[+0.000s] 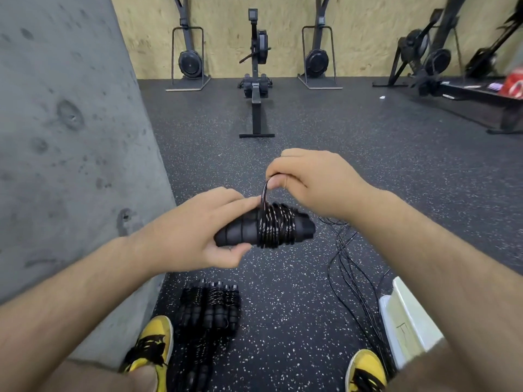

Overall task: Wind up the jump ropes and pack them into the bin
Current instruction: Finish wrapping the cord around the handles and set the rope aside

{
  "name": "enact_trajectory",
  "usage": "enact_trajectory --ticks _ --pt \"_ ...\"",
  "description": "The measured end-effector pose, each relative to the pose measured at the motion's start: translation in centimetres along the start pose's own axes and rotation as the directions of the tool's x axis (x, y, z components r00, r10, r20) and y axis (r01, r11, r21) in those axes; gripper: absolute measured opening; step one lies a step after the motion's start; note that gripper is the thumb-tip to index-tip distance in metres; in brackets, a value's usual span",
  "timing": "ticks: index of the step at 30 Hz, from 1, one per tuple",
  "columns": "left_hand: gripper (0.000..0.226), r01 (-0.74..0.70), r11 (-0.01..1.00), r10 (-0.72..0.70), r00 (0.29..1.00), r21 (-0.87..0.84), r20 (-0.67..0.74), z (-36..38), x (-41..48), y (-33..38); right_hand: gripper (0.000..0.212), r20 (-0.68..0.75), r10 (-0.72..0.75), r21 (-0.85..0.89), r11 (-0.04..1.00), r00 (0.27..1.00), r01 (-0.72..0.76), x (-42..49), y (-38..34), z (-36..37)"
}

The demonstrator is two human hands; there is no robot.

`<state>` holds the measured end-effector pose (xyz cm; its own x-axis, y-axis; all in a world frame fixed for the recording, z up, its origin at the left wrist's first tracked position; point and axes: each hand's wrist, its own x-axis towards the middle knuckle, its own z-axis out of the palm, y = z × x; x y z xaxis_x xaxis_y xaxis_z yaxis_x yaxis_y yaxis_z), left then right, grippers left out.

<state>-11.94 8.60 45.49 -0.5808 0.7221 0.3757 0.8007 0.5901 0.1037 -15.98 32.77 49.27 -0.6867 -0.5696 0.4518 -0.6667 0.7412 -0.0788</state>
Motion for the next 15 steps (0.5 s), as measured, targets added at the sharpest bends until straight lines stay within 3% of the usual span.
enact_trajectory --ticks 3,5,7,8,9,10,11,12,13,14,15 --pt "0.06 0.058 0.977 -0.064 0.998 -0.204 -0.026 -0.5 0.0 2.0 0.04 0.074 0.026 0.06 0.998 0.997 -0.031 0.2 0.7 0.7" --pt "0.069 0.092 0.936 -0.13 0.987 -0.341 -0.091 -0.9 0.0 2.7 0.026 0.122 0.019 0.128 0.991 0.992 -0.034 0.0 0.4 0.7" --pt "0.068 0.109 0.939 -0.165 0.975 -0.327 -0.15 -1.3 0.1 2.6 0.013 0.292 -0.008 0.264 0.962 0.957 -0.073 -0.3 -0.7 1.7" --pt "0.069 0.119 0.95 -0.17 0.972 -0.288 -0.16 -1.5 0.3 2.3 0.011 0.337 0.006 0.337 0.933 0.942 -0.126 -0.6 -1.7 2.6" --pt "0.071 0.124 0.965 -0.164 0.973 -0.233 -0.164 -1.7 0.4 1.8 0.016 0.452 0.196 0.4 0.828 0.87 -0.394 -0.6 -3.4 2.0" --pt "0.071 0.124 0.98 -0.15 0.974 -0.157 -0.17 -1.6 0.6 1.2 0.018 0.412 0.214 0.27 0.9 0.886 -0.343 -0.8 -3.7 2.7" --pt "0.069 0.123 0.99 -0.132 0.975 -0.061 -0.179 -1.5 0.7 0.4 0.015 0.352 0.137 0.251 0.939 0.926 -0.234 -1.0 -3.4 4.5" --pt "0.07 0.136 0.99 -0.127 0.975 0.038 -0.185 -1.3 0.7 -0.4 0.015 0.441 0.196 0.229 0.919 0.876 -0.32 -1.0 -4.0 5.9" --pt "0.071 0.166 0.98 -0.143 0.972 0.114 -0.188 -1.1 0.8 -1.3 0.02 0.437 0.156 0.175 0.951 0.886 -0.254 -0.6 -5.5 6.3" --pt "0.074 0.203 0.966 -0.172 0.967 0.16 -0.188 -0.9 0.8 -2.1 0.02 0.279 0.084 0.128 0.984 0.957 -0.123 -0.4 -6.0 7.2" --pt "0.076 0.235 0.954 -0.202 0.962 0.186 -0.183 -0.7 0.7 -2.8 0.022 0.287 0.002 0.102 0.994 0.958 -0.033 -0.5 -6.6 7.7"
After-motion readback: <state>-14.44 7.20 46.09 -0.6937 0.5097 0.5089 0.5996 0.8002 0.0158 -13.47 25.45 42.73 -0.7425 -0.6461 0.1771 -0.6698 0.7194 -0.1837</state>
